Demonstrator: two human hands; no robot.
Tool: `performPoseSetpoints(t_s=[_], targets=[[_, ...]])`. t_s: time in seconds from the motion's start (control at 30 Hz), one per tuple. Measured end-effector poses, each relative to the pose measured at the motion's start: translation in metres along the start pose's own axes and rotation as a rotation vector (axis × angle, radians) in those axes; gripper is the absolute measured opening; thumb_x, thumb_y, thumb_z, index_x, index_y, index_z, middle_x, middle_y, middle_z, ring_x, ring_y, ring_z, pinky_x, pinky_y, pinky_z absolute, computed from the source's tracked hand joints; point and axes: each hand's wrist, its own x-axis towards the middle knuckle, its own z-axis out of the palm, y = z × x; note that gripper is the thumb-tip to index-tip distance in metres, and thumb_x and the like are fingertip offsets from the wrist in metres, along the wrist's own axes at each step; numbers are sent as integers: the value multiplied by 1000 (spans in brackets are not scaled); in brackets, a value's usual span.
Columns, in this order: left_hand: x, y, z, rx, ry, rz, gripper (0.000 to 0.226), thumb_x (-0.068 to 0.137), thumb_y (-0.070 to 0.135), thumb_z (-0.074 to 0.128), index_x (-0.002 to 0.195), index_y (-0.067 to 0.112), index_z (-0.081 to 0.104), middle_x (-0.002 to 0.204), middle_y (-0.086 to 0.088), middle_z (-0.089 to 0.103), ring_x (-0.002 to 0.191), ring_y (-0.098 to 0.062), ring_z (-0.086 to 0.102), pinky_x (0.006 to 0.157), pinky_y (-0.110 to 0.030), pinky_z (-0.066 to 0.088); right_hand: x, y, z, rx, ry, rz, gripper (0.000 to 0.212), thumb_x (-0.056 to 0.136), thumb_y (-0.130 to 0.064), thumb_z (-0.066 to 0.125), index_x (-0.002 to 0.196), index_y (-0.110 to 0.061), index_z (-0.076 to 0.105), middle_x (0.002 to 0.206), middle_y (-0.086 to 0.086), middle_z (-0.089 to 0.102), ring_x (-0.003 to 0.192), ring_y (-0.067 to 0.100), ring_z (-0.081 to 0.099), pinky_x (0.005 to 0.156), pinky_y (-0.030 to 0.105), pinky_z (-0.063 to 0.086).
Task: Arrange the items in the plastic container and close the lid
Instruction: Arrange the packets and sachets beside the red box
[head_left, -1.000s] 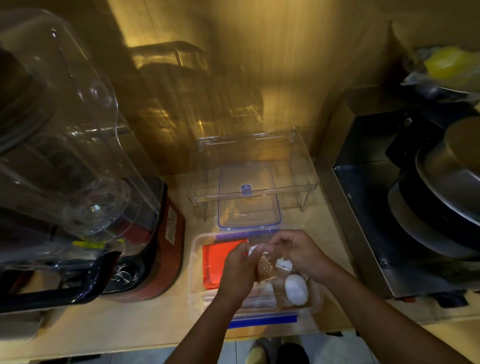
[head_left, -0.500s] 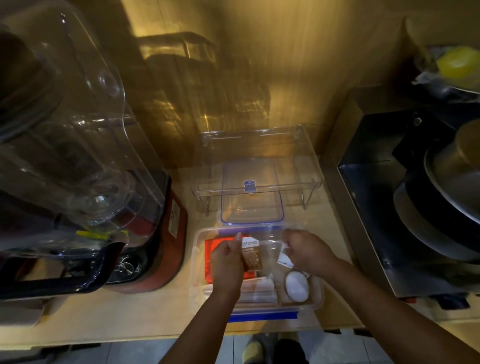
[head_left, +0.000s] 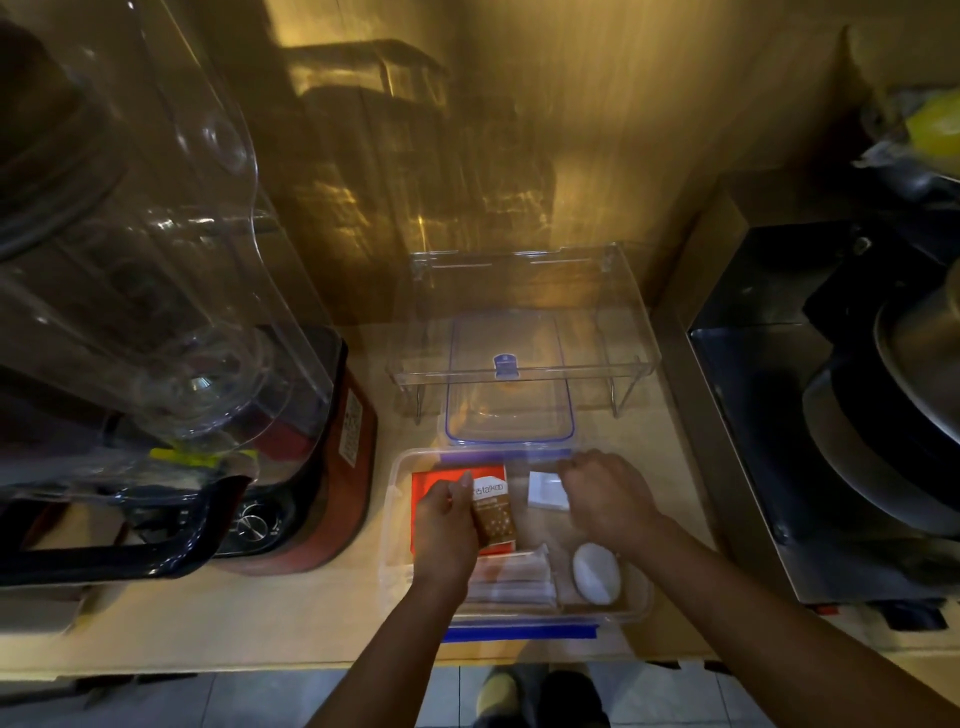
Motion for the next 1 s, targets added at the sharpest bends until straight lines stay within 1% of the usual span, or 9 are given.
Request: performPoseSetpoints(t_s=[0.07,0.23,0.33,0.53,0.63,0.7,0.73,0.8,1.0], targets=[[0,0,1,18,-10,9,29,95,27,49,73,11,58,82,-13,66,88,-37,65,85,-58,52,0,1,2,-142,-45,-6,31,82,-7,52,111,-9,61,117,11,65,108,28,60,89,36,48],[0,0,5,41,-64,13,29,95,27,48,72,13,58,75,-8,65,77,-26,66,80,-53,54,6,-14,17,-170,-169,34,35,93,-5,38,126,0,49,131,17,54,121,33,52,94,43,46],[2,0,4,58,-97,22,28,96,27,47,76,10,58,79,-12,66,81,-32,67,81,-54,55,11,-15,23,-215,-243,72,37,96,-8,34,130,0,43,137,18,49,126,32,48,98,43,43],[6,3,-2,73,-106,28,26,96,26,48,80,7,58,86,-19,67,86,-37,66,84,-57,53,12,-7,4,-226,-353,53,43,90,-36,49,128,-15,50,131,6,56,117,24,56,90,38,47],[8,4,-2,63,-102,14,30,96,25,48,85,0,59,88,-22,67,87,-39,66,85,-56,52,17,10,-11,3,-313,76,58,82,-35,64,135,-31,42,139,1,51,123,22,51,93,33,45],[10,4,0,49,-94,-7,29,96,26,48,82,5,61,86,-16,68,87,-35,67,86,-54,53,19,18,-22,271,-184,87,24,81,-20,67,105,-24,64,120,8,63,108,23,60,83,27,47],[10,5,1,38,-89,-22,28,96,27,47,80,9,62,84,-12,69,86,-32,67,86,-52,53,19,20,-26,472,-126,75,10,79,-13,69,83,-20,63,101,9,66,93,22,62,74,24,47],[12,7,5,10,-87,-56,26,96,27,47,78,16,62,82,-8,69,84,-29,68,85,-48,54,14,22,-32,849,-37,27,28,75,1,71,61,-16,54,70,0,59,67,13,56,58,12,44],[16,6,11,-17,-142,-119,26,97,27,46,81,16,63,78,-4,70,74,-20,69,64,-31,55,-4,14,-32,1376,33,79,10,83,1,63,75,-3,60,69,19,61,42,8,58,37,16,42]])
